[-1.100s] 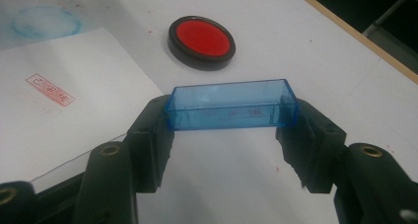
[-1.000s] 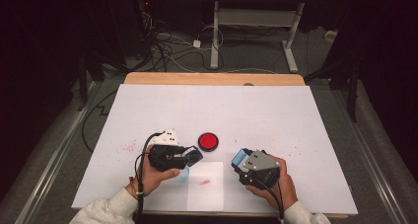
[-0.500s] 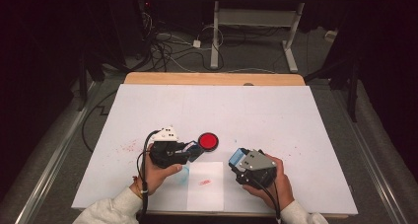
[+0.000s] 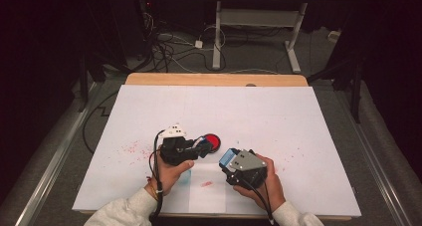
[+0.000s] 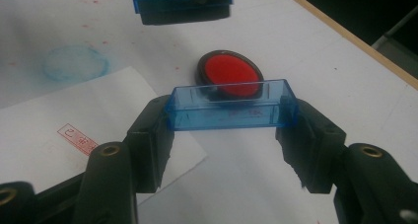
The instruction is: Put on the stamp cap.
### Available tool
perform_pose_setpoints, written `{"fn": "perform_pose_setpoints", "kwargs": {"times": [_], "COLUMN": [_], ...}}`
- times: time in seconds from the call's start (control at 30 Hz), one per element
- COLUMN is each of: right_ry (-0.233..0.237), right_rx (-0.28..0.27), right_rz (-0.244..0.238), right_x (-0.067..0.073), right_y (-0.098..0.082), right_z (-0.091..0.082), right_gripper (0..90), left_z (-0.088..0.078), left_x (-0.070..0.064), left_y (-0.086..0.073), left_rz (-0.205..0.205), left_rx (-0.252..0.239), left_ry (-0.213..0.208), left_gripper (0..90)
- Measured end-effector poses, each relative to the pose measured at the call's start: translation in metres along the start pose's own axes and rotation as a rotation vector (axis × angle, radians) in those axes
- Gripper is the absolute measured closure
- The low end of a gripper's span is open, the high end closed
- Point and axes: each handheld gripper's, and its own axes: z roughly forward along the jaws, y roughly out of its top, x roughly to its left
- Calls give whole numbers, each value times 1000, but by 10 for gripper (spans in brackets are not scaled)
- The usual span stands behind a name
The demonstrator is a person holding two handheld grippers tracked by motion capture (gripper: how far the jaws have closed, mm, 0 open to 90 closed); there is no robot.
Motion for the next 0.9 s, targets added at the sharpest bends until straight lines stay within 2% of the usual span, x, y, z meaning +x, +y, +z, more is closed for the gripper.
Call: {"fn": "perform_pose_setpoints", "kwargs": {"times": [0.27, 0.43, 0.9], "right_ry": [11, 15, 13], "right_rx": [9, 6, 12], "right_rz": [19, 15, 24], "right_x": [3, 6, 9], "right_y": [7, 11, 12], "right_z": [9, 12, 15], "right_gripper": [409, 409, 409], "left_z": [10, 13, 16], "left_x": [-6, -7, -11], "left_y": [1, 0, -2], "left_rz": [-10, -18, -18], "left_rx": [7, 11, 1], "left_ry": [-26, -40, -30], "left_gripper": [677, 677, 676]}}
